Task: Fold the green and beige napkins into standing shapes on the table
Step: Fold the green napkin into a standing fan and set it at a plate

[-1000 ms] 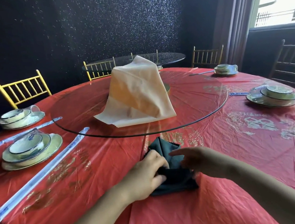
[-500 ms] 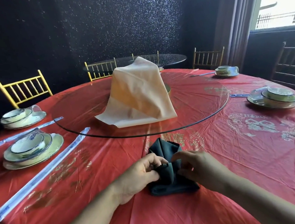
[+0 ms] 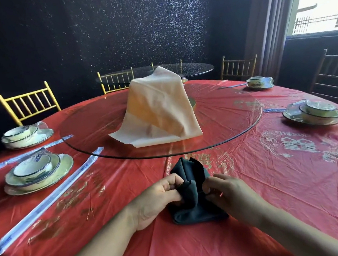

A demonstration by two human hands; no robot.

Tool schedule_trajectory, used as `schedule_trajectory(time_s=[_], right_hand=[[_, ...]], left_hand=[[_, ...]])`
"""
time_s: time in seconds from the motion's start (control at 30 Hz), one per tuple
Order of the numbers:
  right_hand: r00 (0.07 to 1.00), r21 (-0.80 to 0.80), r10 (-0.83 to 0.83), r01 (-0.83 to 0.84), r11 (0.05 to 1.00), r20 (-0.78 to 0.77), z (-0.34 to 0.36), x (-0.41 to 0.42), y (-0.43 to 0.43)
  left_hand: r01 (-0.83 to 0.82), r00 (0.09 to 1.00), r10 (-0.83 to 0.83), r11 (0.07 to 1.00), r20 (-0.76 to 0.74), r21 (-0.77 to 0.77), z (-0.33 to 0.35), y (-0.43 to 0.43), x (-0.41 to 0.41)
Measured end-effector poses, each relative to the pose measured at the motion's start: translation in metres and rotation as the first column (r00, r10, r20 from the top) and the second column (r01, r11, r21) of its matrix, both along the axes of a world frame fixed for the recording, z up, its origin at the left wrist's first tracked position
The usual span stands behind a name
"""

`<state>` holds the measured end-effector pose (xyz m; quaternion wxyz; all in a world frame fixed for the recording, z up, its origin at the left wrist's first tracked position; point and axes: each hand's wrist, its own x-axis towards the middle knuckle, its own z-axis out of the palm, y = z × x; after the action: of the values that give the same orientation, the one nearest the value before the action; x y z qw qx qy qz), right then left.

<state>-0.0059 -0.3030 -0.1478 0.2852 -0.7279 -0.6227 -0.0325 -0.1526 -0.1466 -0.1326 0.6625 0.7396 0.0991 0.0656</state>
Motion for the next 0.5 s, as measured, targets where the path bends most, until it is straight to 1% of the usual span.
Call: schedule_trajectory(time_s=[0.1,0.2,0.33,0.43,0.5], right_hand=[[1.000,0.001,-0.007,0.007,1.000,-0.025,0.000,-0.001,-0.002],[0.999,0.012,-0.003,0.003,1.000,-0.033,0.000,-0.001,-0.003],[0.998,0.053,-0.001,0.004,0.999,-0.059,0.000,-0.003,-0.007],[0.996,0.084,-0.016,0.023,0.996,-0.086,0.000,-0.004,-0.011],[0.994,0.103,-0.027,0.038,0.994,-0.104,-0.001,-0.004,-0.012]], left_hand=[[0.017,1.000,-0.017,1.000,0.022,0.005,0.000,-0.002,0.000],[0.030,0.999,-0.031,0.999,0.027,0.045,0.001,-0.005,0.001],[0.011,0.999,-0.005,0.994,-0.053,0.112,0.005,-0.008,0.004],[-0.020,0.995,0.028,0.996,-0.091,0.087,0.009,-0.012,0.009],[-0.049,0.994,0.058,0.995,-0.090,0.091,0.009,-0.018,0.013]])
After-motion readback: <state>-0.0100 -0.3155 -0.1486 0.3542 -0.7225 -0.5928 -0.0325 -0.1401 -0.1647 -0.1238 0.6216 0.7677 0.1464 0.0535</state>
